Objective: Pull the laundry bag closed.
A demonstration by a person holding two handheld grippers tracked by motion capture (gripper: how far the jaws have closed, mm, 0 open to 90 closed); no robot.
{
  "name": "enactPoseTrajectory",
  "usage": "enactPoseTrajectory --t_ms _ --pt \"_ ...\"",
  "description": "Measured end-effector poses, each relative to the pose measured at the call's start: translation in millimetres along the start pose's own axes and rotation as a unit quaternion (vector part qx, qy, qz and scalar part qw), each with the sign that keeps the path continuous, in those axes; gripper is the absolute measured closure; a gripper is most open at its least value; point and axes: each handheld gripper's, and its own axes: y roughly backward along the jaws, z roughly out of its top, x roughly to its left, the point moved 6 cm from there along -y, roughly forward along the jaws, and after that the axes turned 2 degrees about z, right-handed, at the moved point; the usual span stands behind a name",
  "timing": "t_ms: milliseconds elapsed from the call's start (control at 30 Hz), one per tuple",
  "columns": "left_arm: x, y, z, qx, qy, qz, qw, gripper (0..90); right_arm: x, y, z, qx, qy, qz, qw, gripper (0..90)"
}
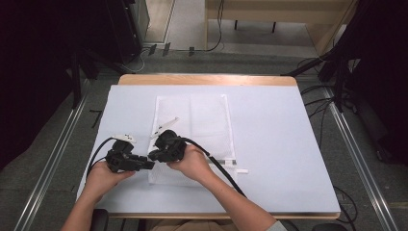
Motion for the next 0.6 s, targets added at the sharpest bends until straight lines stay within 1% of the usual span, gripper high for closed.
enactPoseTrajectory --t_ms 33,100,133,167,200,300,367,400,433,500,567,600 --pt "-0.6 -0.2 0.0 0.001 -0.005 -0.004 1.0 68.2 0.0 -0.4 -0.3 0.001 0.0 0.001 1.0 87.8" --pt "-1.0 -0.6 0.4 -0.001 -0.011 -0.006 0.9999 70.4 0.3 -0.9 -0.6 0.002 0.0 0.004 1.0 87.8" --pt "-1.1 -0.8 0.6 0.0 -0.011 -0.007 0.9999 71.0 0.7 -1.3 -0.8 0.002 -0.004 0.005 1.0 87.8" --pt "-1.1 -0.8 0.6 0.0 -0.011 -0.007 0.9999 71.2 0.7 -1.3 -0.8 0.002 -0.004 0.005 1.0 87.8" --pt "-1.0 -1.0 0.7 0.001 -0.012 -0.006 0.9999 71.7 0.7 -2.4 -1.4 0.004 -0.001 0.01 0.9999 87.8" --pt "-1.2 -2.0 1.0 0.001 -0.02 -0.005 0.9998 73.2 0.6 -2.9 -2.0 0.005 0.001 0.009 0.9999 87.8" --pt "-1.2 -2.1 0.9 0.001 -0.022 -0.004 0.9997 74.8 0.4 -2.9 -2.1 0.005 0.001 0.01 0.9999 87.8" --pt "-1.4 -2.2 1.1 0.0 -0.023 -0.003 0.9997 76.4 0.5 -2.9 -2.1 0.004 0.0 0.01 0.9999 87.9" --pt "-2.1 -2.3 1.3 0.001 -0.025 -0.006 0.9997 82.0 1.3 -3.1 -2.3 0.005 0.0 0.01 0.9999 87.9" --pt "-1.9 -2.3 1.3 0.002 -0.026 -0.002 0.9997 82.9 1.4 -3.1 -2.3 0.005 0.0 0.011 0.9999 87.9" --pt "-1.0 -1.6 1.7 0.003 -0.022 -0.005 0.9997 86.8 0.8 -2.7 -2.8 0.005 -0.002 0.012 0.9999 87.9" --pt "-1.1 -1.3 1.9 0.003 -0.019 -0.004 0.9998 87.1 0.6 -2.6 -2.9 0.004 -0.003 0.013 0.9999 87.9"
